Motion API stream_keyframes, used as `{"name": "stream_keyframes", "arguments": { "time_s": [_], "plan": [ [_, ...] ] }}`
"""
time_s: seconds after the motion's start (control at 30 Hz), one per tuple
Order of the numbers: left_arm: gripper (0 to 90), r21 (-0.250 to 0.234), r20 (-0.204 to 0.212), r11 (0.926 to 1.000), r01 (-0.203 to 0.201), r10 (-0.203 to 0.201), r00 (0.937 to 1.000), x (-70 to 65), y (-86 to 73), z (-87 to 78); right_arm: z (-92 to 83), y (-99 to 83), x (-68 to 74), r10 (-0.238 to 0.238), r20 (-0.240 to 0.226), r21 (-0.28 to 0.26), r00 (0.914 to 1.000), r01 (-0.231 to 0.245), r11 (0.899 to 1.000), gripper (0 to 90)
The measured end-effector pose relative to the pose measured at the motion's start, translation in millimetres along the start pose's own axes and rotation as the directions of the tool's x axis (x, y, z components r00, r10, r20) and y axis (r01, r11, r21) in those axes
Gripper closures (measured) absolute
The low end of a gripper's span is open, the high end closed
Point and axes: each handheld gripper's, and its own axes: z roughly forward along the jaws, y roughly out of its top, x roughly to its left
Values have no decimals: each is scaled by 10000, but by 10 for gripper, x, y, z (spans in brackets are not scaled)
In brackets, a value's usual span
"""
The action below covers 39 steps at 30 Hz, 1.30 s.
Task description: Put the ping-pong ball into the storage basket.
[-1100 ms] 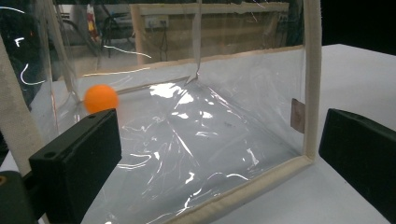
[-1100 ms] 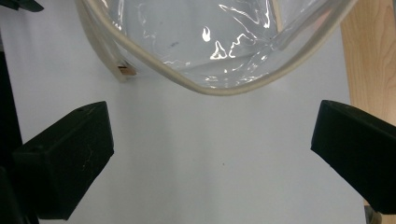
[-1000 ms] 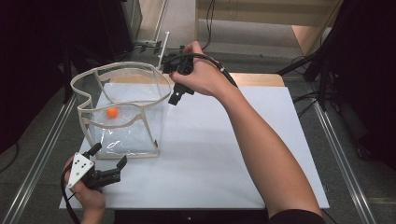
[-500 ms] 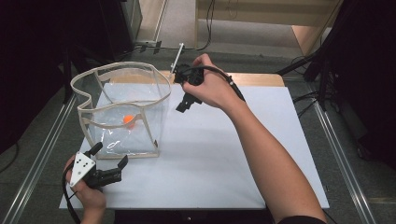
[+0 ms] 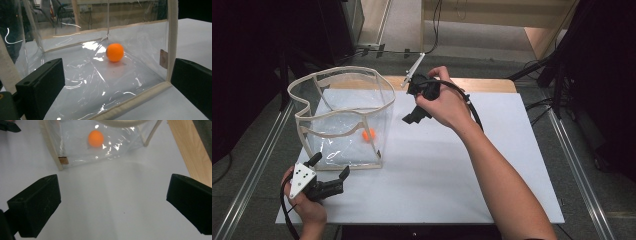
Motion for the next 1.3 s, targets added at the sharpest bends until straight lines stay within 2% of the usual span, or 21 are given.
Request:
{"name": "stream_keyframes", "arguments": {
  "time_s": [0.13, 0.3, 0.4, 0.43, 0.47, 0.5, 0.53, 0.57, 0.63, 0.67, 0.7, 0.77, 0.87, 1.07, 1.3],
  "plan": [
    [0, -54, 16, 10000, 48, -48, 10000, 4, -1, -6, -40, -138, -32, 198, 142, 32, 9997, -198, 9998, 0],
    [0, -80, 30, 10000, 37, -37, 10000, 5, -2, -15, -58, -299, -52, 411, 115, -288, 9991, -407, 9988, 0],
    [0, -15, 50, 10000, 34, -33, 10000, 5, 0, -1, 42, -441, -51, 632, -56, -535, 9980, -634, 9966, 0],
    [0, -32, 5, 10000, 36, -36, 10000, 4, -2, -6, 163, -558, -57, 750, 257, -147, 9969, -747, 9971, 0],
    [0, -134, -14, 9999, 47, -47, 10000, 3, 1, -3, 163, -558, -57, 750, 257, -147, 9969, -747, 9971, 0],
    [0, 2, 29, 10000, -26, 25, 10000, 7, 11, 22, 198, -602, -62, 811, 223, -135, 9965, -809, 9966, 0],
    [0, 0, -4, 10000, 99, -99, 10000, 9, 4, 19, 215, -695, -46, 1099, -35, -438, 9939, -1099, 9930, 0],
    [0, -55, -14, 10000, 81, -81, 10000, 13, 0, 3, 207, -750, -28, 1215, -104, -654, 9925, -1220, 9904, 0],
    [0, -96, -83, 9997, 222, -222, 9997, 27, -3, 3, 159, -816, 12, 1453, 57, -991, 9894, -1440, 9846, 0],
    [0, -73, -143, 9997, 224, -225, 9996, 27, 0, 7, 133, -856, 25, 1611, -70, -1373, 9869, -1606, 9774, 0],
    [0, -44, -122, 9998, 176, -177, 9998, 23, 0, 3, 123, -881, 50, 1714, -28, -1509, 9852, -1699, 9738, 0],
    [0, -78, -11, 9999, 70, -70, 10000, 10, -1, -10, 133, -919, 105, 1529, 251, -1315, 9879, -1483, 9802, 0],
    [0, -116, -17, 9998, 134, -134, 9999, 17, -2, -19, 140, -1015, 137, 1561, 326, -1306, 9872, -1506, 9799, 0],
    [0, -115, 5, 9998, 166, -166, 9999, 18, -1, -22, 213, -1318, 179, 1822, 283, -1632, 9828, -1753, 9709, 0],
    [0, -66, 3, 10000, 47, -47, 10000, 6, 0, -14, 318, -1719, 221, 2477, 243, -1927, 9685, -2386, 9518, 0]
  ]
}}
